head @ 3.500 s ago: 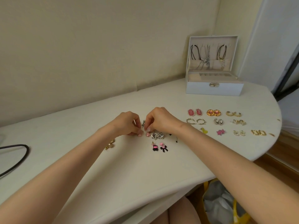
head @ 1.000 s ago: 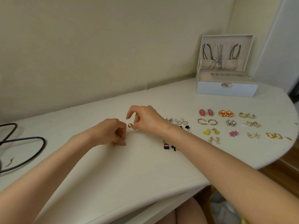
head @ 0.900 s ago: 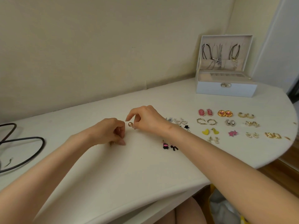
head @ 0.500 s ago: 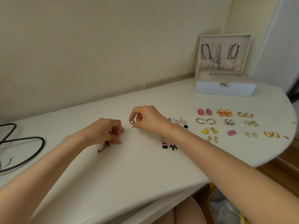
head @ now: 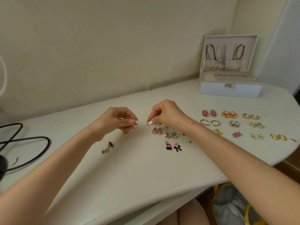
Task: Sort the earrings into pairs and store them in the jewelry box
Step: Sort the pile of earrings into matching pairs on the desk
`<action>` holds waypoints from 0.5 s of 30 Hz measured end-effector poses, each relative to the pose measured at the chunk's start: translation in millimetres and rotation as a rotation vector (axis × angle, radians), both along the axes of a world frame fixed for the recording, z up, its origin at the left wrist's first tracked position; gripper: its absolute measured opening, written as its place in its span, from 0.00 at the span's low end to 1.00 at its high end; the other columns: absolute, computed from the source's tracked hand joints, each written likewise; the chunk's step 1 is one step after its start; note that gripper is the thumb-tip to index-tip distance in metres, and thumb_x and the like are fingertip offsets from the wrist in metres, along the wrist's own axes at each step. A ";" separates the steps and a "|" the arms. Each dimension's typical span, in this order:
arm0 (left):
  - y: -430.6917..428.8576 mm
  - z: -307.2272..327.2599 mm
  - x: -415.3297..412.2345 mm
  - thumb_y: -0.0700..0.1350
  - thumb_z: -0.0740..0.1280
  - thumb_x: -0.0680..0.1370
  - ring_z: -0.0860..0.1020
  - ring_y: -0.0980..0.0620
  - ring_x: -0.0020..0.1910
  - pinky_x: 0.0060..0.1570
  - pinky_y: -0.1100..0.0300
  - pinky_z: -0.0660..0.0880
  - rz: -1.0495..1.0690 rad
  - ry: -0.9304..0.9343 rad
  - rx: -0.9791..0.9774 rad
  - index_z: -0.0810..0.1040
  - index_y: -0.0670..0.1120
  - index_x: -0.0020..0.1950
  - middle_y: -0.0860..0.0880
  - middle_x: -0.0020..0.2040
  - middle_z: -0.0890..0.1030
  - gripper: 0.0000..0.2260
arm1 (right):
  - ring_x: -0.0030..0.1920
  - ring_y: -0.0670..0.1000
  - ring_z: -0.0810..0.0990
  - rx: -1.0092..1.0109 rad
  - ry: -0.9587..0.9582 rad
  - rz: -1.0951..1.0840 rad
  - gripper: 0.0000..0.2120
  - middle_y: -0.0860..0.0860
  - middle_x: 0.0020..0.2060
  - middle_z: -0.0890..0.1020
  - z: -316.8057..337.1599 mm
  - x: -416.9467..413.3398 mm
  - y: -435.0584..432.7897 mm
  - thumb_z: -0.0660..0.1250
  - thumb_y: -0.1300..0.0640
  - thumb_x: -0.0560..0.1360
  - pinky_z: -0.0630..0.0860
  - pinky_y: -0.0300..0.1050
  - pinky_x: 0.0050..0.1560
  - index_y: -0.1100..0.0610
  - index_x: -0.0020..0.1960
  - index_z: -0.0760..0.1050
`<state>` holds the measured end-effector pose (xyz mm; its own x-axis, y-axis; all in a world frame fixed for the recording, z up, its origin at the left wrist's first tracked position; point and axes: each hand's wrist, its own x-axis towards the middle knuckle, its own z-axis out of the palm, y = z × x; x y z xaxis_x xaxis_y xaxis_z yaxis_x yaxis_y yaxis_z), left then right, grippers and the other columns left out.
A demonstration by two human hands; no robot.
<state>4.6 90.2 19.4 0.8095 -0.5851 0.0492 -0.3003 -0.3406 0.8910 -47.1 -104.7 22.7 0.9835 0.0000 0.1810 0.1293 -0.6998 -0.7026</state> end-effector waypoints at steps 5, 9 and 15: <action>-12.4 -3.0 -4.0 0.38 0.67 0.76 0.80 0.50 0.39 0.42 0.58 0.75 -0.034 0.021 0.051 0.79 0.39 0.46 0.43 0.41 0.82 0.03 | 0.37 0.40 0.77 -0.009 0.021 -0.006 0.06 0.50 0.39 0.83 0.6 -6.7 -8.2 0.72 0.65 0.70 0.74 0.30 0.41 0.57 0.45 0.84; -17.2 -4.8 -4.6 0.36 0.69 0.74 0.81 0.51 0.38 0.41 0.61 0.73 -0.073 0.029 0.091 0.78 0.37 0.47 0.43 0.41 0.82 0.04 | 0.33 0.39 0.76 -0.056 0.077 0.022 0.07 0.47 0.35 0.82 0.8 -9.8 -12.0 0.71 0.66 0.70 0.71 0.28 0.35 0.57 0.44 0.84; -29.7 -10.3 -9.8 0.35 0.71 0.72 0.81 0.58 0.34 0.39 0.69 0.76 -0.140 -0.137 0.227 0.78 0.42 0.42 0.49 0.38 0.81 0.04 | 0.35 0.43 0.81 -0.156 0.175 0.064 0.04 0.53 0.38 0.85 -1.1 -9.5 -11.5 0.72 0.64 0.70 0.74 0.31 0.36 0.59 0.44 0.84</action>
<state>-5.2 60.5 9.1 0.7150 -0.6991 0.0079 -0.4708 -0.4731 0.7446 -56.6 -116.2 21.6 0.9970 0.0779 0.0006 0.0626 -0.7961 -0.6019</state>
